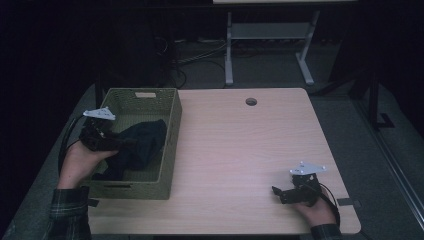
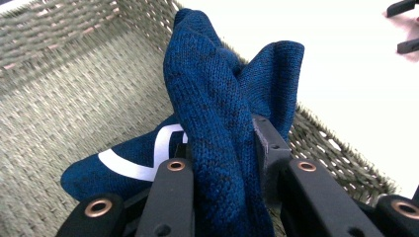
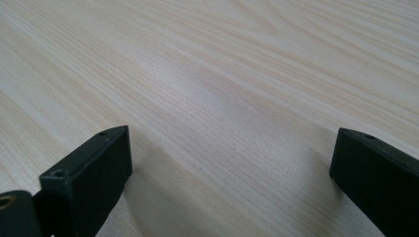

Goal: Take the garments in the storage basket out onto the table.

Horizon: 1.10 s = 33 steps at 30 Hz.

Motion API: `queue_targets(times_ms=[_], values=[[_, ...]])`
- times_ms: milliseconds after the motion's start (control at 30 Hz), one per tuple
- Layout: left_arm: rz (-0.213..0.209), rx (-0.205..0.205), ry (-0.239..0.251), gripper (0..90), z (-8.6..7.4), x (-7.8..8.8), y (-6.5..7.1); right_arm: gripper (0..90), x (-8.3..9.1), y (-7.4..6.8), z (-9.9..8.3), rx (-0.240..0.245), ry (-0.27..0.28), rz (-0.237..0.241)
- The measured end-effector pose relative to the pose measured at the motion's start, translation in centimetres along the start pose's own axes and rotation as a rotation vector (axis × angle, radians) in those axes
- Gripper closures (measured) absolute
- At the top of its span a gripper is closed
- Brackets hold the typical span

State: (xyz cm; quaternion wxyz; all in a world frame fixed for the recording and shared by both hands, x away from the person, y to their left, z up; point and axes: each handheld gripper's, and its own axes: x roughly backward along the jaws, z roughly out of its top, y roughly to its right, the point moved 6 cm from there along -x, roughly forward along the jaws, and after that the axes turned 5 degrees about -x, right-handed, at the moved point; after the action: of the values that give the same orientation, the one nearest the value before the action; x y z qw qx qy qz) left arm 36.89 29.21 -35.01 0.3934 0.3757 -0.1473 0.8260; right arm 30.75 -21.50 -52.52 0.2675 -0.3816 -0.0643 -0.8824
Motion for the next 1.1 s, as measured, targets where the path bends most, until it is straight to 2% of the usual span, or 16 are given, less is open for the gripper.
queue_targets(times_ms=[633,1100], values=[[0.033,-0.046,0.025,73.8,4.0,3.6,0.3,2.4,0.0,0.0,0.0,0.0,0.0,0.002],[0.044,-0.061,0.086,74.5,6.8,5.2,1.1,2.4,0.0,0.0,0.0,0.0,0.0,0.001]])
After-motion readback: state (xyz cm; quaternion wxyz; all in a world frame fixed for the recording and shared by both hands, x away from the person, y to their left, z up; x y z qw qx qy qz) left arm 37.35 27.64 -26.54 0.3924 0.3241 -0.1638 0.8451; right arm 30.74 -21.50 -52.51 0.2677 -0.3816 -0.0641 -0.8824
